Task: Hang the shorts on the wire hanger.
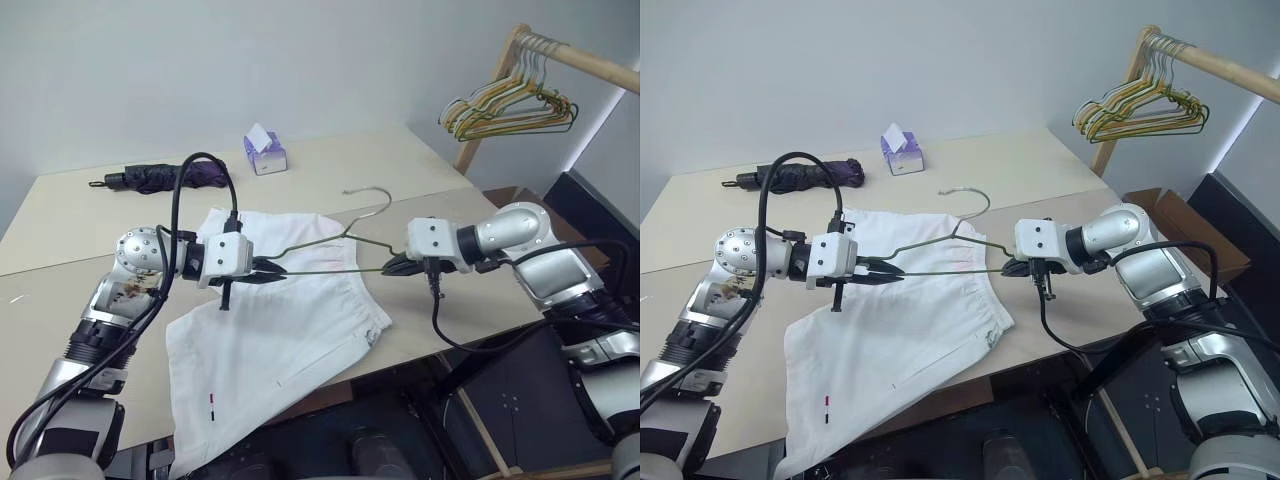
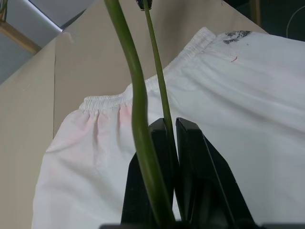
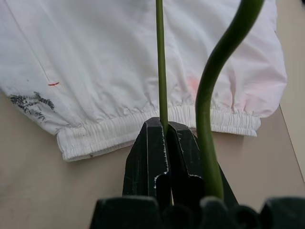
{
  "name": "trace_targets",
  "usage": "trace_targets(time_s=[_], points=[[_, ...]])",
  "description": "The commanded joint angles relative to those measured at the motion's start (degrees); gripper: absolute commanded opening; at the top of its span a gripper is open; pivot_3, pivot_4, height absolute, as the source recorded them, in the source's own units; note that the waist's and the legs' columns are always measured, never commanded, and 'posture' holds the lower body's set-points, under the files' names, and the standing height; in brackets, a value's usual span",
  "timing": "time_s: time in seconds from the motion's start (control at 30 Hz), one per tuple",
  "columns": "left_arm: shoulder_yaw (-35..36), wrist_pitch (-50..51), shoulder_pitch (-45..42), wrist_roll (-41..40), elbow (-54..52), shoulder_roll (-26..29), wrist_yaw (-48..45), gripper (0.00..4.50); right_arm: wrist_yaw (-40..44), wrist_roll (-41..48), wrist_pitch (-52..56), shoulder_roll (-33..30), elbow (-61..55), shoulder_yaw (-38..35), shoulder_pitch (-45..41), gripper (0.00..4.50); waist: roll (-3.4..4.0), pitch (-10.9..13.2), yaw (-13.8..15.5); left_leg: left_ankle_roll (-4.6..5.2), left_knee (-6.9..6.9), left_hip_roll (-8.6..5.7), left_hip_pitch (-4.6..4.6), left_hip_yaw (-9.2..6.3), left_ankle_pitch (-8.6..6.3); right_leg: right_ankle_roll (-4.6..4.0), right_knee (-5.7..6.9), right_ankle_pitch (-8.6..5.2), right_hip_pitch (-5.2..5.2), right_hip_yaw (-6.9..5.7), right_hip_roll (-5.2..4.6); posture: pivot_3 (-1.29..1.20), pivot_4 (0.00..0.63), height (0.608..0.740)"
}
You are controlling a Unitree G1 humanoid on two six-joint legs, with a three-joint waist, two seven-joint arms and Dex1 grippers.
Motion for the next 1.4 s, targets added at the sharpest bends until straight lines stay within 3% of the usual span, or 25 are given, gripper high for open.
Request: trace_targets(time_s=[0.03, 0.1, 0.43, 0.6, 0.73, 0.83, 1.1, 1.4], points=[[0.2, -1.0, -0.7, 0.0, -1.0, -0.1, -0.5, 0.00, 0.9, 0.8, -0.8, 0.6, -4.0, -3.3, 0.3, 0.06, 0.00, 0.0, 0.0, 0.00, 0.00, -0.01, 0.00, 0.00, 0.00, 0.00, 0.00, 0.00, 0.00, 0.00, -0.01, -0.20, 0.000, 0.740], [0.2, -1.1, -0.6, 0.2, -0.9, 0.0, -0.7, 0.00, 1.4, 0.7, -0.6, 0.7, -5.0, -3.5, 1.3, 0.06, 0.00, 0.0, 0.0, 0.00, 0.01, -0.01, 0.00, 0.00, 0.00, 0.00, 0.00, 0.00, 0.00, 0.00, -0.01, -0.20, 0.000, 0.740], [5.2, 2.3, 0.3, -4.6, 0.1, 0.1, 0.5, 2.81, 1.7, 5.5, 5.6, -4.5, -13.5, -11.4, 16.4, 0.00, 0.00, 0.0, 0.6, 0.00, 0.04, -0.03, -0.02, 0.00, 0.00, 0.04, 0.01, -0.02, 0.02, -0.01, -0.03, -0.18, 0.000, 0.740], [10.9, 9.8, 6.2, -8.4, -3.2, 2.1, 3.9, 4.33, -3.1, 12.1, 21.5, -9.4, -19.1, -21.7, 33.0, 0.00, -0.01, 0.0, 1.2, 0.00, 0.02, 0.02, 0.04, 0.00, 0.00, 0.05, 0.01, -0.03, 0.06, -0.02, 0.01, -0.18, 0.000, 0.740], [15.4, 13.5, 13.7, -12.0, -9.3, 2.1, 7.2, 4.42, -6.2, 18.8, 35.2, -9.5, -17.7, -30.1, 43.8, 0.00, -0.02, 0.0, 1.6, -0.01, 0.00, 0.04, 0.13, 0.05, 0.00, 0.03, 0.01, -0.03, 0.12, 0.02, 0.02, -0.18, 0.011, 0.740], [17.5, 18.6, 18.8, -18.6, -16.0, 3.0, 5.0, 4.42, -8.4, 23.7, 46.0, -8.4, -15.1, -33.4, 44.6, 0.00, -0.03, 0.0, 1.9, -0.01, 0.01, 0.06, 0.23, 0.10, -0.01, 0.01, 0.00, -0.02, 0.21, 0.06, 0.02, -0.18, 0.020, 0.740], [16.6, 20.8, 21.8, -19.2, -20.6, 3.7, 4.8, 4.42, -11.3, 25.9, 59.0, -5.6, -7.6, -28.5, 33.3, 0.00, 0.02, 0.0, 2.0, -0.01, -0.04, 0.09, 0.46, 0.14, -0.01, -0.05, -0.23, -0.11, 0.49, 0.06, 0.19, -0.18, 0.025, 0.740], [15.4, 20.2, 20.3, -17.3, -20.3, 3.4, 6.0, 4.42, -8.4, 24.3, 59.7, -3.7, -1.1, -20.8, 23.8, 0.00, 0.03, 0.0, 2.5, 0.02, -0.06, 0.08, 0.29, 0.11, -0.03, -0.07, -0.35, -0.10, 0.41, 0.03, 0.36, -0.16, 0.017, 0.740]])
